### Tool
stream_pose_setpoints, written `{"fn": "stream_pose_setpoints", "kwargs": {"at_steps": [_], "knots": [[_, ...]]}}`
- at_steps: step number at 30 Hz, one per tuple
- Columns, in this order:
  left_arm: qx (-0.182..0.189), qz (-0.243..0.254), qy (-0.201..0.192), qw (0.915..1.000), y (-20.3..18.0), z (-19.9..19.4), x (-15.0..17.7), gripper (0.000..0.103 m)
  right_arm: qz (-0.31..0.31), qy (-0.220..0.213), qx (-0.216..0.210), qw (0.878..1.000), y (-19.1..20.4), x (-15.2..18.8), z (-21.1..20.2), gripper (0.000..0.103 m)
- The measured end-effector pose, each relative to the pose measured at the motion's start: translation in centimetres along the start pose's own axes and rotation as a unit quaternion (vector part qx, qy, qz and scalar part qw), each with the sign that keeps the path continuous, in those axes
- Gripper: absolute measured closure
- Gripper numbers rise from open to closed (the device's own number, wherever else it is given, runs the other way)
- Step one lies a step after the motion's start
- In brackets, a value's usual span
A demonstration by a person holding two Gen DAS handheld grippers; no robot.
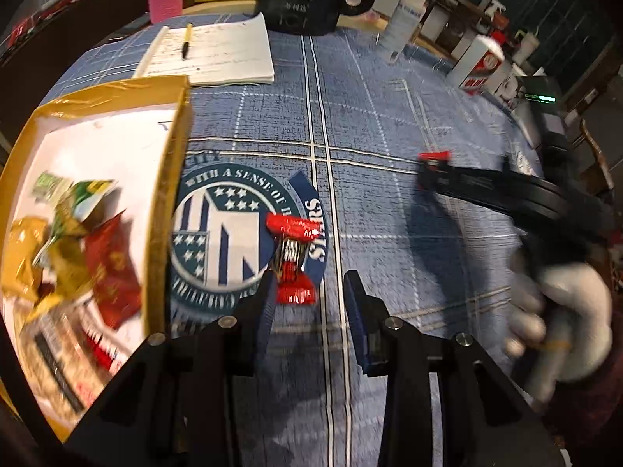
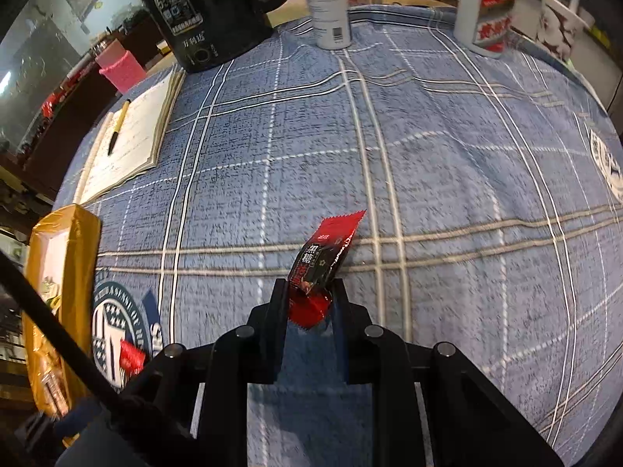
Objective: Organize snacks
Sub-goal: 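Grasp the red candy on the logo with the left tool while the right tool grasps another red candy, then carry both red candies over the white tray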
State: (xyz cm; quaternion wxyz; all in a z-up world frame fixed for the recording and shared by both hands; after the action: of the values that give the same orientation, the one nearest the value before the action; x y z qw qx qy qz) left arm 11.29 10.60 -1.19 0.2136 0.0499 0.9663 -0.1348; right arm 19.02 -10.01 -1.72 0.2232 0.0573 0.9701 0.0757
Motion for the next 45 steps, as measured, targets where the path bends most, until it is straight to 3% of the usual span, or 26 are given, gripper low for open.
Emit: {"fn": "stream_pose_setpoints", "kwargs": {"at_steps": [8, 11, 17, 30, 37, 45], "knots": [[-0.034, 0.036, 0.024, 0.9985, -0.5, 4.0, -0.7, 0.067, 0.012, -0.003, -0.041, 0.999, -1.7, 2.7, -3.2, 0.083], [-0.030, 0.040, 0.012, 0.9987, -0.4, 3.9, -0.8, 0.082, 0.005, -0.008, -0.042, 0.999, -2.0, 3.6, -4.2, 0.083], [-0.017, 0.017, -0.004, 0.9997, 0.2, 3.0, -0.5, 0.084, -0.012, -0.016, -0.042, 0.999, -2.1, 4.9, -5.5, 0.083], [-0.021, -0.032, -0.073, 0.9966, 0.2, -5.7, 2.4, 0.084, -0.062, -0.016, -0.079, 0.995, 1.5, 7.9, -8.2, 0.083], [-0.076, -0.049, -0.117, 0.9891, 2.2, -10.7, 4.0, 0.084, -0.108, -0.022, -0.097, 0.989, 5.2, 10.3, -10.7, 0.083], [-0.128, -0.065, -0.148, 0.9786, 5.1, -14.8, 5.3, 0.084, -0.170, -0.066, -0.094, 0.979, 9.5, 11.4, -13.5, 0.083]]}}
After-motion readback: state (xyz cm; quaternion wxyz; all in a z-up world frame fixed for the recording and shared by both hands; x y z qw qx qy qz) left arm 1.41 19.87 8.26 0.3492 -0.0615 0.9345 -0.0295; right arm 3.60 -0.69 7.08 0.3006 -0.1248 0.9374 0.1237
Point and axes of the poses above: each gripper's, at about its wrist camera, not at the fingertips, and z roughly the way its jaws point, y to its left, x to its underside, the point moved 3 cm from there along z, roughly the way its jaws point, and after that the axes turned 2 degrees about -y, right-handed, at the moved point
